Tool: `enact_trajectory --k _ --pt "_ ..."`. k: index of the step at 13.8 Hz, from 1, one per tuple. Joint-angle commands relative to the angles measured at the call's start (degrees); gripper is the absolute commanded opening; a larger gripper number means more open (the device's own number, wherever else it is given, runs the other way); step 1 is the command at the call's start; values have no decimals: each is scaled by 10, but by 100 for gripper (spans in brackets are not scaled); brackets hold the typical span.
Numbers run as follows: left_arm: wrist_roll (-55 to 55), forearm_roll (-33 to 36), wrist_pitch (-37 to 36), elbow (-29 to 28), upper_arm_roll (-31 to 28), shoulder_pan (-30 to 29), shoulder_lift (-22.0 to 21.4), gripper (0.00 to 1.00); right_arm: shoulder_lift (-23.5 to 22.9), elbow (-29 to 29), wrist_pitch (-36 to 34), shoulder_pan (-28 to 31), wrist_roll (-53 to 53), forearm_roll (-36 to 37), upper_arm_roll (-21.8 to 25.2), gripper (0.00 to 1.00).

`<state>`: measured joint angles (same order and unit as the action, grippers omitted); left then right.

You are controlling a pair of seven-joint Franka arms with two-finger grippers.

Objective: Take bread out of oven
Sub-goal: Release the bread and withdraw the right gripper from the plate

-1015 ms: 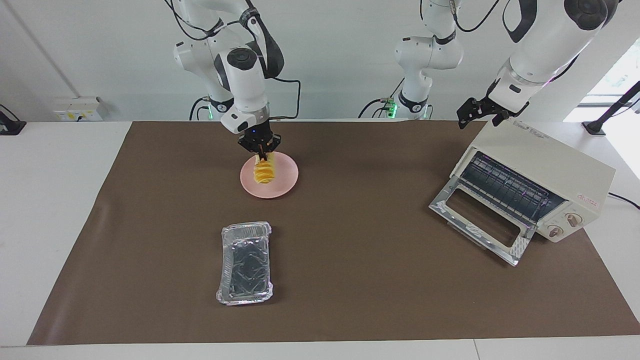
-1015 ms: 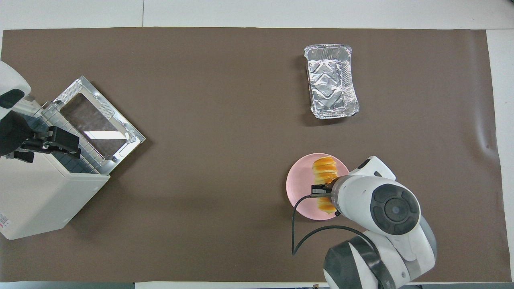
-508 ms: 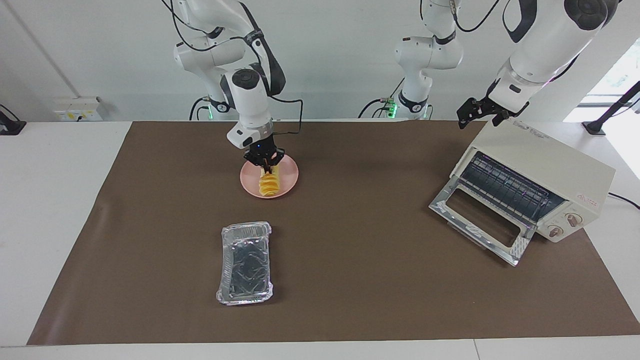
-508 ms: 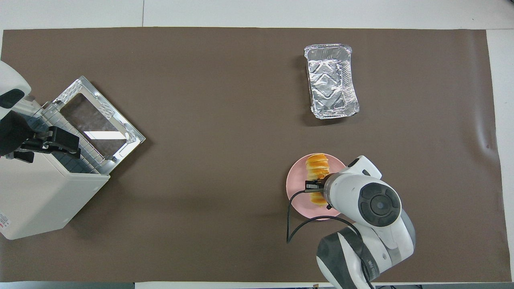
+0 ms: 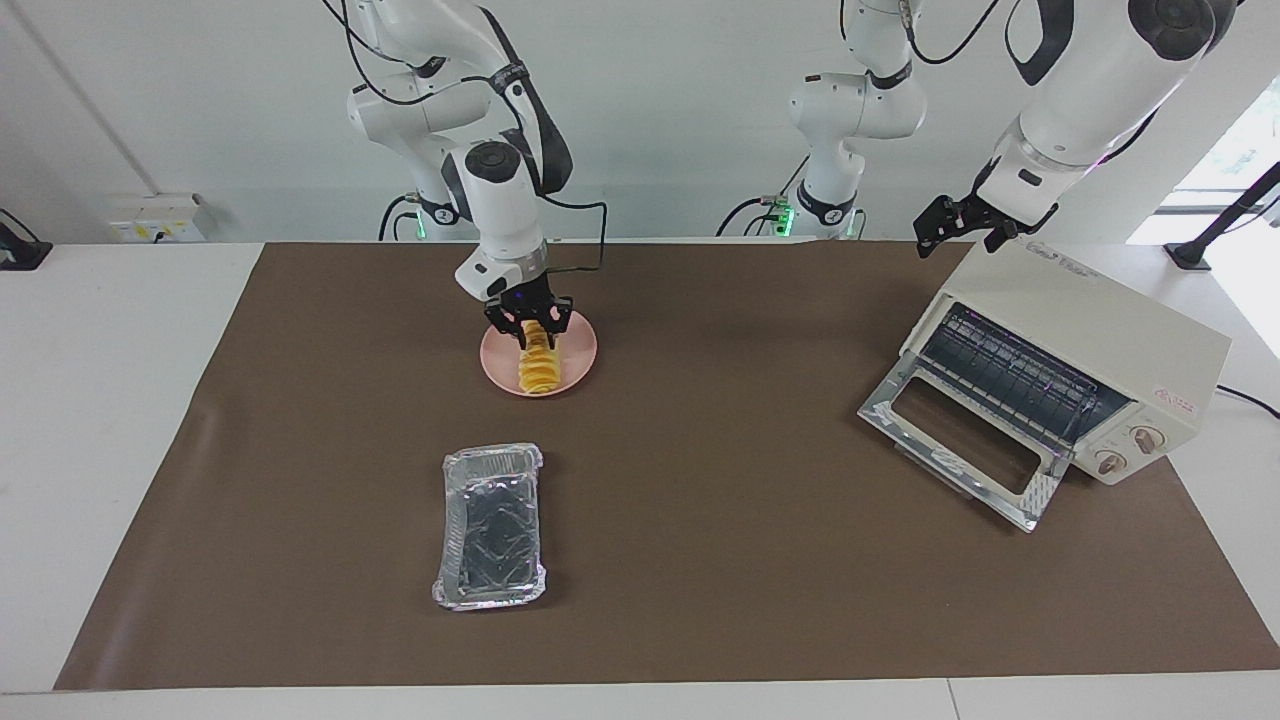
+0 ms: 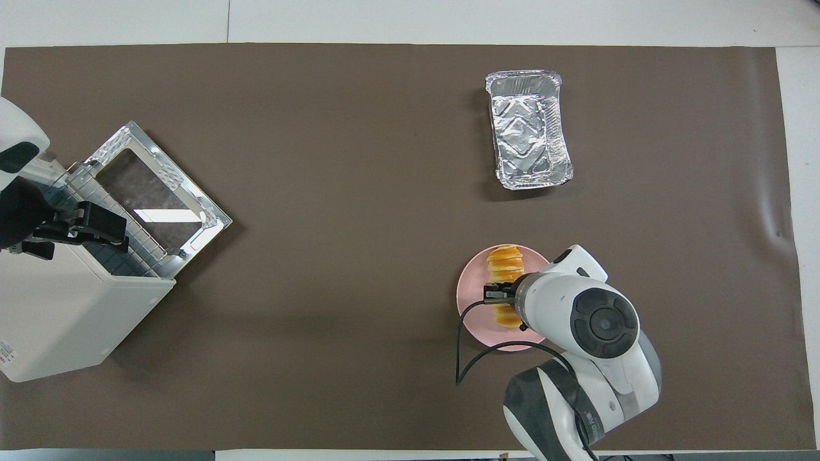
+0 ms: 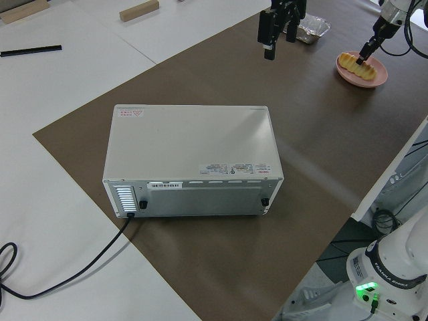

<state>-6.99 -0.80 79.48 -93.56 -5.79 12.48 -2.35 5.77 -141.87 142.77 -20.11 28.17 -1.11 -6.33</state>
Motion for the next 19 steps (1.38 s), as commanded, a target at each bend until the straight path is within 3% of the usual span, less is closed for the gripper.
enact_trajectory --k 1,3,6,10,13,19 --pt "1 -3 8 -7 -1 -2 -9 100 3 92 -103 16 -3 -9 2 100" --pt "1 -3 8 -7 -1 -2 -9 100 -1 190 -206 65 -27 -8 2 100" --pt "1 -3 8 -7 -1 -2 -9 100 -10 286 -271 153 -182 -8 4 100" --pt "1 -3 8 -7 -1 -2 -9 100 -16 407 -446 204 -295 3 6 100" --pt "1 -3 8 -7 -1 -2 -9 100 -15 449 -511 209 -296 13 5 100" --pt "1 -3 8 -7 -1 -2 -9 100 -19 473 -548 219 -297 20 4 100"
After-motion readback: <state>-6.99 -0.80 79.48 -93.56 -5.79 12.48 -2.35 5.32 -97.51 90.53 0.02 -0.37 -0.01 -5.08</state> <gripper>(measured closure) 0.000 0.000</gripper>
